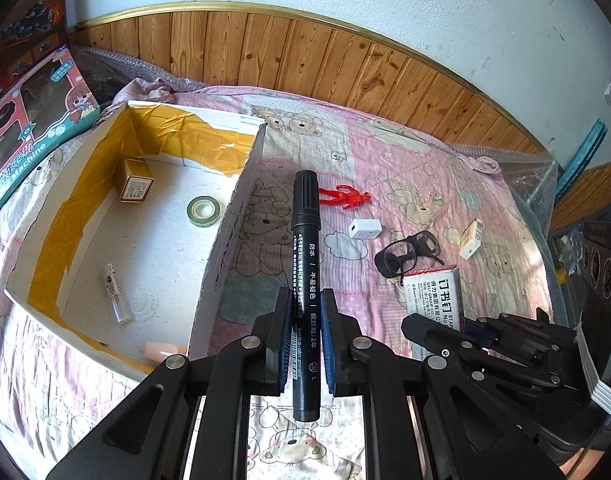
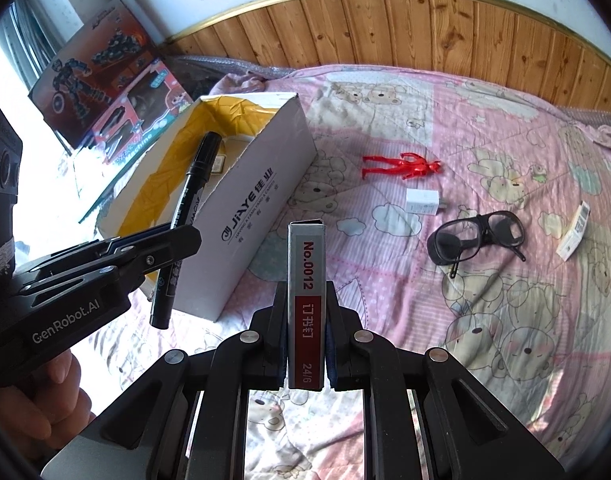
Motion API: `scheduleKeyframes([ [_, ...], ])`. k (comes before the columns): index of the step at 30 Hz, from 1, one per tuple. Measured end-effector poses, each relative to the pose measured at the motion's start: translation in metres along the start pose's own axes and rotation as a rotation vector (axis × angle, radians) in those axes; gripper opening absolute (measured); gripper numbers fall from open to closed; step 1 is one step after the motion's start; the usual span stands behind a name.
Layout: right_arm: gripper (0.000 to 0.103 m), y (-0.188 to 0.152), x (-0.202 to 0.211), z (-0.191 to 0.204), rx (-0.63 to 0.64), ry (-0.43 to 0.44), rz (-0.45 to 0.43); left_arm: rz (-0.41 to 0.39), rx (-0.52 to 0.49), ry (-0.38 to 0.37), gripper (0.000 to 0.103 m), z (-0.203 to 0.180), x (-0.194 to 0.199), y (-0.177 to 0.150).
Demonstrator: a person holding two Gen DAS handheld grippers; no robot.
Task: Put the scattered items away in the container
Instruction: 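Bring the held marker and staples box over the box interior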
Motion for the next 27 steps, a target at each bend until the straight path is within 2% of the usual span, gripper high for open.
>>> scheduleKeyframes([
  [15, 0.015, 0.016, -0.004, 0.022, 0.045, 0.04, -0.007, -0.025, 0.059, 0.024, 0.014, 0.022, 0.01, 0.008],
  [27, 0.015, 0.032, -0.012, 0.046, 0.082, 0.08, -0.007, -0.055, 0.128, 0.069, 0.014, 0.056, 0.021, 0.015],
])
Point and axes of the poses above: each gripper's, at about its wrist camera, not at the fingertips, and x roughly against the way its jaws point, z to its left, y to its top, the point moved 7 cm from there along -x, roughly the way its jaws point, and after that the axes turned 4 degrees about -z, right-handed, at the moved point
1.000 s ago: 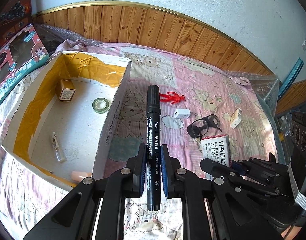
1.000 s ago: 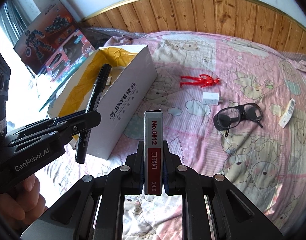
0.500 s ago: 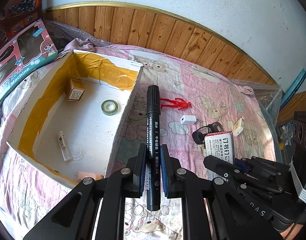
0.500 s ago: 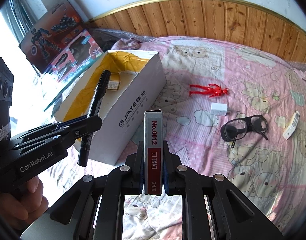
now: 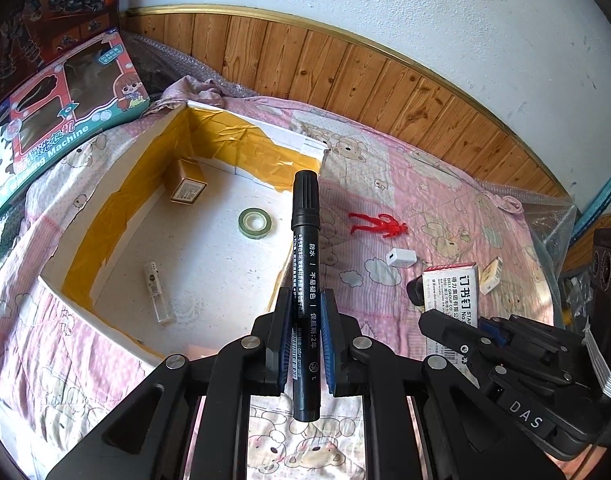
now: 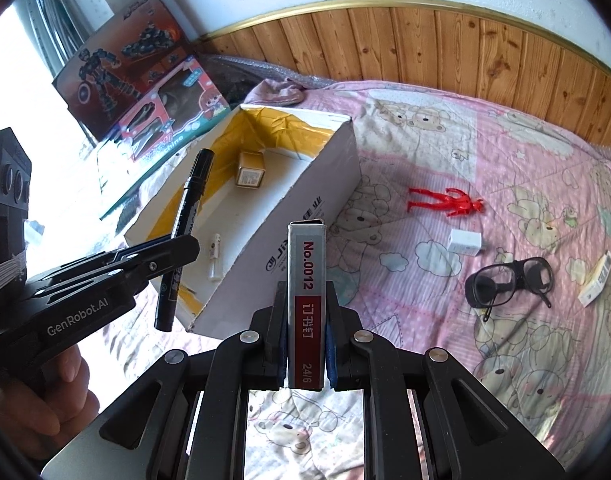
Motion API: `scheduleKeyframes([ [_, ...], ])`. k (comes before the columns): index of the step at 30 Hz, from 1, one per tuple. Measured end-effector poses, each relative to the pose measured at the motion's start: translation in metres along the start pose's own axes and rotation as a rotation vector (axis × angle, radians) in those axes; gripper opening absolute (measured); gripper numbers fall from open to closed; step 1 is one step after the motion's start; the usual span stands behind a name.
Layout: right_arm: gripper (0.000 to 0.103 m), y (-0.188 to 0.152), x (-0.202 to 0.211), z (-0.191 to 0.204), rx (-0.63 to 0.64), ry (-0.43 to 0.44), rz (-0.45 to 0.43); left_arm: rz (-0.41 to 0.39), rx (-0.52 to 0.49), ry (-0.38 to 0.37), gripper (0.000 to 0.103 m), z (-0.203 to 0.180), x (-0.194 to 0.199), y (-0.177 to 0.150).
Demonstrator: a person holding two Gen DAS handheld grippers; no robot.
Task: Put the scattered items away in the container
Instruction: 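Bring the held marker and staples box over the box interior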
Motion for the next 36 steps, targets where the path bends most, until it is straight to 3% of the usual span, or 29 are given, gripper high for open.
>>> scheduleKeyframes([
  [36, 0.015, 0.053, -0.044, 0.038, 0.068, 0.109, 0.031, 0.014, 0.143, 0.074, 0.014, 0.064, -0.019, 0.024],
])
Point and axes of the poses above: each gripper's, at about its wrist camera, not at the fingertips, and x roughly against the way its jaws point, z to its left, y to its top, the point moved 7 cm from there along -x, roughly the way its jaws point, and after that the axes turned 4 degrees about -z, right-handed, at the moved point
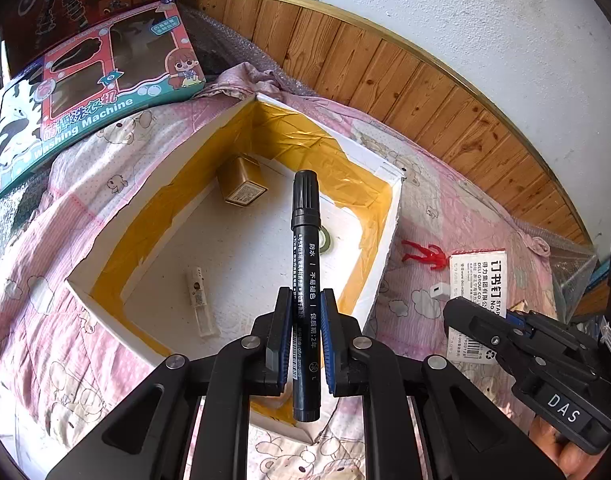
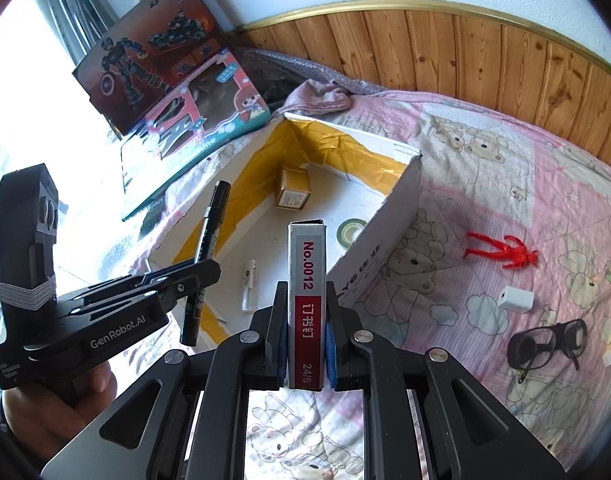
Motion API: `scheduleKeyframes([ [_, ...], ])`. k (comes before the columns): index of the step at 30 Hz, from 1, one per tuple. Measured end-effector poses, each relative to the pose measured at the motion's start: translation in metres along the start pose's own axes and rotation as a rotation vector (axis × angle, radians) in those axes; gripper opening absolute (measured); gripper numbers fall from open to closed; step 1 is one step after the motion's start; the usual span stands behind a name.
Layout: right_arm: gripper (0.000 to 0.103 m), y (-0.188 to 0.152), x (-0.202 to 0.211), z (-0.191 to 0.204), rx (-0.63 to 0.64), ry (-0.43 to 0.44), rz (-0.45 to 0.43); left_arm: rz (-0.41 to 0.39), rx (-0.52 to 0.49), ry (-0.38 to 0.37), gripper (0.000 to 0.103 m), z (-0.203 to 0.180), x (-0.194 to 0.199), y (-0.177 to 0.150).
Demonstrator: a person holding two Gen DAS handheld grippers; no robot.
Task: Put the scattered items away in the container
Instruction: 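Bring the held marker and staples box over the box interior, then lower the marker with the left tool while the right tool lowers the staples box, opening both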
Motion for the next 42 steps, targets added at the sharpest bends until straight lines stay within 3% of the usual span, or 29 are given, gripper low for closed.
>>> scheduleKeyframes([
  [24, 0.015, 0.029, -0.04, 0.02, 0.013, 0.066, 0.04, 0.018, 0.067, 0.027, 0.014, 0.026, -0.02, 0.018],
  [42, 0.015, 0.039, -0.089, 0.024, 0.022, 0.095, 0.111, 0.082, 0.133, 0.024, 0.014, 0.038, -0.063, 0.021],
])
Point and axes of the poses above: each gripper's, at about its wrist camera, not at the fingertips, and x roughly against the way its jaws point, z to its left, y to its top, the point moved 7 cm from there along -x, roughly the way its jaws point, and after that the axes turned 4 degrees about -z, right-handed, at the moved point
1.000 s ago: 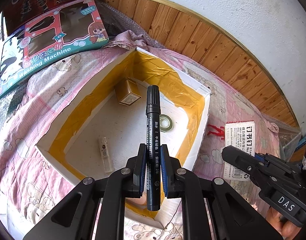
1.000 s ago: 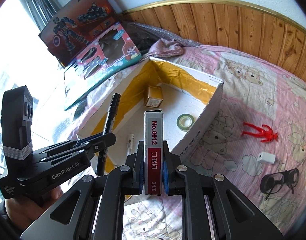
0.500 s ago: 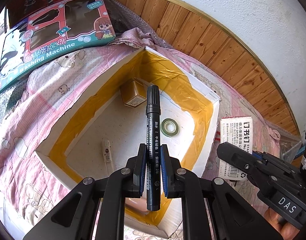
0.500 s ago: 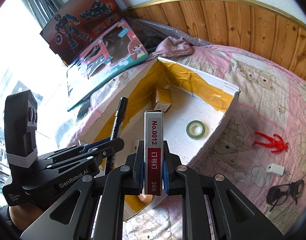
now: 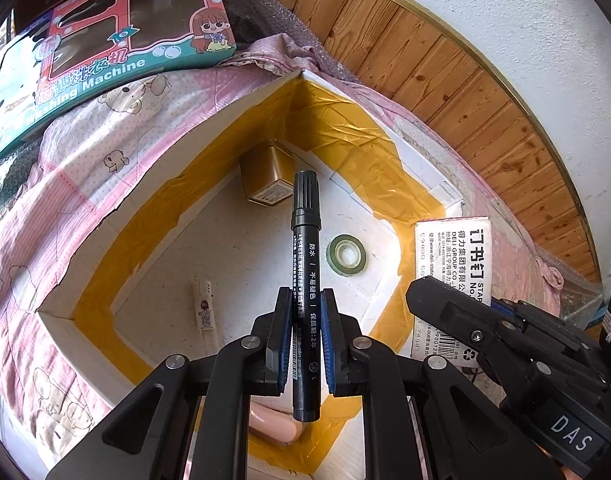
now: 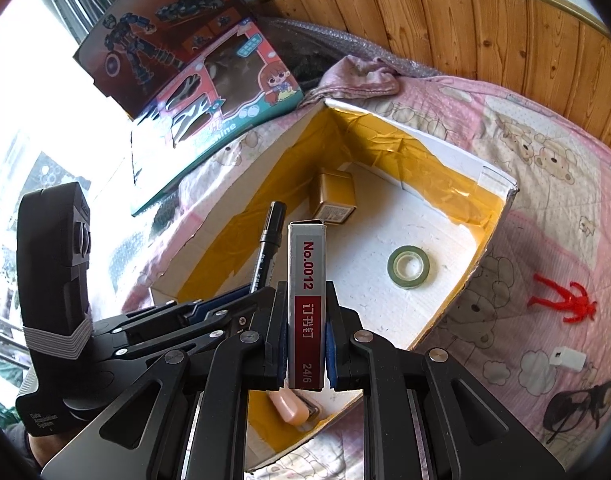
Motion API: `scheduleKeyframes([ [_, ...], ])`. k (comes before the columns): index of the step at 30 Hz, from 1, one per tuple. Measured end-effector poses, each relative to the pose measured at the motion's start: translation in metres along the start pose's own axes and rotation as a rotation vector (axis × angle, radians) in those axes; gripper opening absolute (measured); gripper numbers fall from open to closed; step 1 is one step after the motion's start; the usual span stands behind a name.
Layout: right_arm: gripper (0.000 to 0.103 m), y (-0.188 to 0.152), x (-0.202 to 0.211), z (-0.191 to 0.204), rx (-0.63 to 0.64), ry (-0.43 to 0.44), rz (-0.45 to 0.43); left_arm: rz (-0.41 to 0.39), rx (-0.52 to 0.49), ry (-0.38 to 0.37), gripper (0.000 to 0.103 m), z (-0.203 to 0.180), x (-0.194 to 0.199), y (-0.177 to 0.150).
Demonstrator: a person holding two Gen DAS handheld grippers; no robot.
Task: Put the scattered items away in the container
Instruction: 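Lower the marker with the left tool while the right tool lowers the staples box, opening both, then withdraw both tools from the box toward the red figure and glasses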
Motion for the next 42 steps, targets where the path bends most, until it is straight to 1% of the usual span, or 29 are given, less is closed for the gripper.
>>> scheduleKeyframes([
  [8, 0.015, -0.004, -0.021, -0.007, 0.009, -0.007, 0.057, 0.076, 0.052, -0.019, 0.014, 0.01, -0.031, -0.004],
  [13, 0.015, -0.011, -0.032, -0.017, 0.008, -0.016, 0.095, 0.099, 0.063, -0.006, 0.014, 0.014, -0.043, -0.007],
  [17, 0.015, -0.019, -0.041, -0.019, 0.024, -0.004, 0.141, 0.111, 0.098, -0.006, 0.014, 0.021, -0.053, -0.002],
  [21, 0.015, -0.027, -0.05, -0.016, 0.063, -0.004, 0.18, 0.127, 0.135, -0.017, 0.014, 0.026, -0.063, 0.006],
  [27, 0.015, -0.029, -0.054, -0.008, 0.134, -0.017, 0.191, 0.143, 0.161, -0.004, 0.014, 0.032, -0.071, 0.016],
  [29, 0.015, -0.03, -0.054, -0.004, 0.178, -0.029, 0.195, 0.154, 0.179, 0.007, 0.014, 0.036, -0.074, 0.017],
  [33, 0.015, -0.029, -0.055, 0.003, 0.236, -0.028, 0.195, 0.187, 0.238, 0.003, 0.014, 0.044, -0.08, 0.014],
  [36, 0.018, -0.028, -0.055, 0.008, 0.26, -0.018, 0.197, 0.196, 0.271, 0.03, 0.014, 0.051, -0.083, 0.013],
  [38, 0.018, -0.027, -0.055, 0.006, 0.242, -0.018, 0.197, 0.207, 0.3, 0.036, 0.022, 0.056, -0.084, 0.012],
  [40, 0.018, -0.026, -0.053, 0.002, 0.218, -0.018, 0.19, 0.207, 0.305, 0.031, 0.034, 0.058, -0.082, 0.013],
  [42, 0.019, -0.024, -0.048, -0.002, 0.191, -0.015, 0.18, 0.2, 0.295, 0.033, 0.037, 0.058, -0.077, 0.014],
])
Point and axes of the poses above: each gripper's, at about its wrist camera, not at the fingertips, and x roughly against the way its jaws point, z to its left, y to its top, the point moved 7 cm from there along -x, roughly the way its jaws point, and after that the axes turned 4 degrees about -z, right-handed, at the moved point
